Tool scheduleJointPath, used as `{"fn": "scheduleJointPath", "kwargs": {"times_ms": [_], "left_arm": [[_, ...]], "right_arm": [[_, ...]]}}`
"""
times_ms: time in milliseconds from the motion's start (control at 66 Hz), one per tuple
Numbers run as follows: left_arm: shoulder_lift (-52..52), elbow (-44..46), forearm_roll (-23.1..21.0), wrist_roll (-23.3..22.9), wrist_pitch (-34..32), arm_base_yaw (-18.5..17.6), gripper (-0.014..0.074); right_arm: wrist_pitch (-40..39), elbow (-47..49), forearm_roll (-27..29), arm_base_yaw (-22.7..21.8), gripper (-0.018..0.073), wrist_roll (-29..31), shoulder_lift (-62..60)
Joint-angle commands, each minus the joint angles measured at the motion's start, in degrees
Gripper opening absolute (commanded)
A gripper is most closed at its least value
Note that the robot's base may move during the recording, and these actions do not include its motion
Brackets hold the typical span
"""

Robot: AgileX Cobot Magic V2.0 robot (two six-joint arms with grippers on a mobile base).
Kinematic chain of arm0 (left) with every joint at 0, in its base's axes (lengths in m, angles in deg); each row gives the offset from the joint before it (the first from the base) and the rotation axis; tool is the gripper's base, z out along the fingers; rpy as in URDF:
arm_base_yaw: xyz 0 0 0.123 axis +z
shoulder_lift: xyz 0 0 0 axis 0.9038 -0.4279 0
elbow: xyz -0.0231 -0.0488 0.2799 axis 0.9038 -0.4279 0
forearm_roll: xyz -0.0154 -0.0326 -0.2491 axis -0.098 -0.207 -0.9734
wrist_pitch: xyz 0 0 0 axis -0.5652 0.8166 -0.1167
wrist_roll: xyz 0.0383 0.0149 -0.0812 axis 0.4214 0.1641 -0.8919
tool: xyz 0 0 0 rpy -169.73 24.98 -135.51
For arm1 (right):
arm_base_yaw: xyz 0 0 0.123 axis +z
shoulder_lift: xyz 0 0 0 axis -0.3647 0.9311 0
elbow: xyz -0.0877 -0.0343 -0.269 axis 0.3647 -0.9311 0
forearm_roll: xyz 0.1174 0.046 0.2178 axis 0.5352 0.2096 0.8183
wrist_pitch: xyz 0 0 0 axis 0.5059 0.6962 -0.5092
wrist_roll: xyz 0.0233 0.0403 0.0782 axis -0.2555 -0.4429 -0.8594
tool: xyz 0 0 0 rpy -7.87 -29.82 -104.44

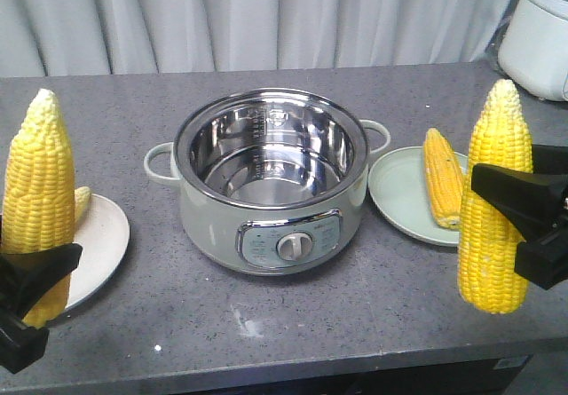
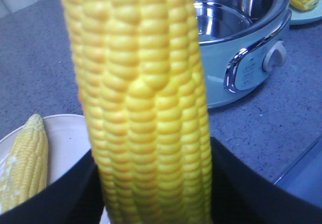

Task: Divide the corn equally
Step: 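Turn the base away from the pot while holding both cobs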

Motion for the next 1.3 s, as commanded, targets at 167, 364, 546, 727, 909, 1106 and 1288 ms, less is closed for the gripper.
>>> {"fn": "scheduleJointPath", "kwargs": {"times_ms": [167,364,546,727,909,1106,1288], "left_arm": [[0.22,1.55,0.07,-0.02,-3.55,-0.26,0.0227],[0.22,1.55,0.07,-0.02,-3.55,-0.26,0.0227],[0.22,1.55,0.07,-0.02,-3.55,-0.26,0.0227],[0.22,1.55,0.07,-0.02,-3.55,-0.26,0.0227],[0.22,1.55,0.07,-0.02,-3.55,-0.26,0.0227],[0.22,1.55,0.07,-0.02,-3.55,-0.26,0.0227],[0.22,1.55,0.07,-0.02,-3.55,-0.26,0.0227]], "right_arm": [[-2.72,1.44,1.91,-0.14,0.0194,0.12,-0.23],[-2.72,1.44,1.91,-0.14,0.0194,0.12,-0.23],[-2.72,1.44,1.91,-0.14,0.0194,0.12,-0.23],[-2.72,1.44,1.91,-0.14,0.0194,0.12,-0.23],[-2.72,1.44,1.91,-0.14,0.0194,0.12,-0.23],[-2.72,1.44,1.91,-0.14,0.0194,0.12,-0.23],[-2.72,1.44,1.91,-0.14,0.0194,0.12,-0.23]]}}
